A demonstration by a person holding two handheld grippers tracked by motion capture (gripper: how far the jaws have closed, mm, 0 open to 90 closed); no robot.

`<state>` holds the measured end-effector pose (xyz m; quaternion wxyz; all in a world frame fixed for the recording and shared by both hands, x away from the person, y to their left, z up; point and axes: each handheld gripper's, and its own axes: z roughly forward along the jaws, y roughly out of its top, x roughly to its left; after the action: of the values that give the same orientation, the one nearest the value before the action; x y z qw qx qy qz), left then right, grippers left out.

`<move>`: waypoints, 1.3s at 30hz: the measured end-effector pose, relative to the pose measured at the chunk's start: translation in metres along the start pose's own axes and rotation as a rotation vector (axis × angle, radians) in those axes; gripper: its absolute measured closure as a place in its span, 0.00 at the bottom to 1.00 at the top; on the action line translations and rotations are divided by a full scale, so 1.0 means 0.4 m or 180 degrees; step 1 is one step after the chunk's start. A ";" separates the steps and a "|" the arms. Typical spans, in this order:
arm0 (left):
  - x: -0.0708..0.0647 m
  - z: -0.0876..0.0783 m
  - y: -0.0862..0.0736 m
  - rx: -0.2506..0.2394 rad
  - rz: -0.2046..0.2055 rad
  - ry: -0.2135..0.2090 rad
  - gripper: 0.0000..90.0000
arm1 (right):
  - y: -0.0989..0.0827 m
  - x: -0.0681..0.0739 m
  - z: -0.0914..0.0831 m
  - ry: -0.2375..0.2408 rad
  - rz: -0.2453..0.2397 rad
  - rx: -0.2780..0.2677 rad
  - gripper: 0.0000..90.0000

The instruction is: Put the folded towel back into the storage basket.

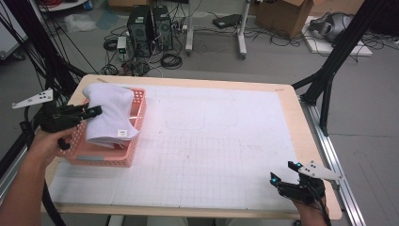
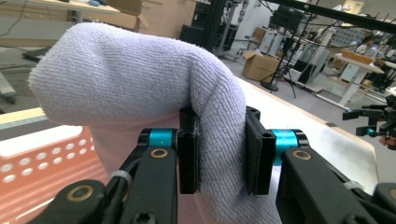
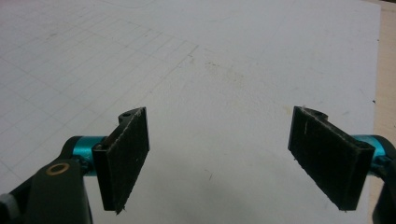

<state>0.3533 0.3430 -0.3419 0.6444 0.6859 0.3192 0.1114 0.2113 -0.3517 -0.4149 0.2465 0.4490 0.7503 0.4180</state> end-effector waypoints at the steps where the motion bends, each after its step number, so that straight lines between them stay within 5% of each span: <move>1: 0.004 0.006 -0.003 0.0021 -0.0018 -0.0001 0.78 | 0.000 0.001 0.000 0.0004 0.0002 0.0004 0.22; 11: 0.031 0.029 -0.020 0.0076 -0.0122 -0.0058 0.77 | -0.005 -0.001 -0.005 -0.0036 0.0010 0.0018 0.22; 27: 0.072 -0.033 -0.028 -0.0007 -0.0243 0.0063 0.77 | -0.003 0.005 0.002 -0.0045 0.0003 0.0053 0.22; 34: 0.069 0.008 -0.034 0.0079 -0.0210 -0.0019 0.77 | 0.000 0.010 0.010 -0.0033 -0.0004 0.0069 0.22; 39: 0.076 0.036 -0.044 0.0271 -0.0401 0.0097 0.72 | 0.000 0.012 0.009 -0.0032 -0.0023 0.0071 0.22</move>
<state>0.3796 0.3484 -0.3687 0.6154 0.6895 0.3759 0.0675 0.2119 -0.3460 -0.4168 0.2467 0.4511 0.7553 0.4064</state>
